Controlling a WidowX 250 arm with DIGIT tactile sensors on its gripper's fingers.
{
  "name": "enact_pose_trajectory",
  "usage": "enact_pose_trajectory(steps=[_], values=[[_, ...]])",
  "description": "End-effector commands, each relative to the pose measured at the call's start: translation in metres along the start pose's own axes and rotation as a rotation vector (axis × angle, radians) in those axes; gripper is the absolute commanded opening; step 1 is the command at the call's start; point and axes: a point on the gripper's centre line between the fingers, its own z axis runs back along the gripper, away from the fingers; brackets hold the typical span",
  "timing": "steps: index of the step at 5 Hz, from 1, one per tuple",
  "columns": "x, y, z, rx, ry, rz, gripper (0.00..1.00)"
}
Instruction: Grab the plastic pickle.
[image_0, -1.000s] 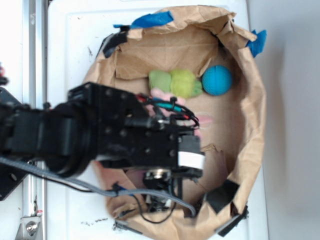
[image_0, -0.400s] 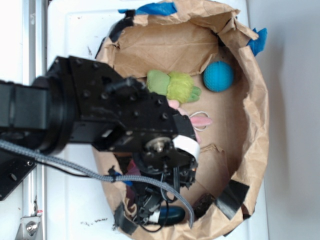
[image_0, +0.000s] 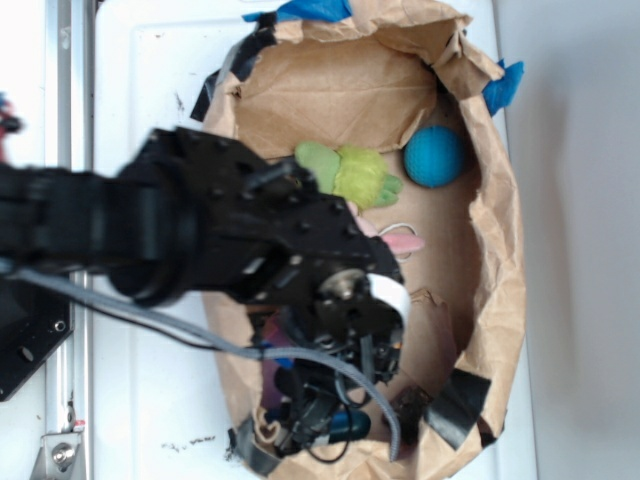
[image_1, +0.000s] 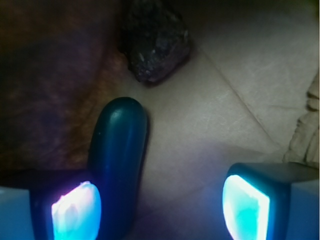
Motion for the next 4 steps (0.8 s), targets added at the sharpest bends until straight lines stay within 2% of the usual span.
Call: enact_pose_trajectory(steps=[1, 3, 4], values=[[0.0, -0.024, -0.018, -0.048, 0.045, -0.103, 1.0], [0.001, -0.019, -0.029, -0.007, 0.076, -0.111, 1.0], [-0.001, -0.019, -0.031, 0.045, 0.095, -0.113, 1.0]])
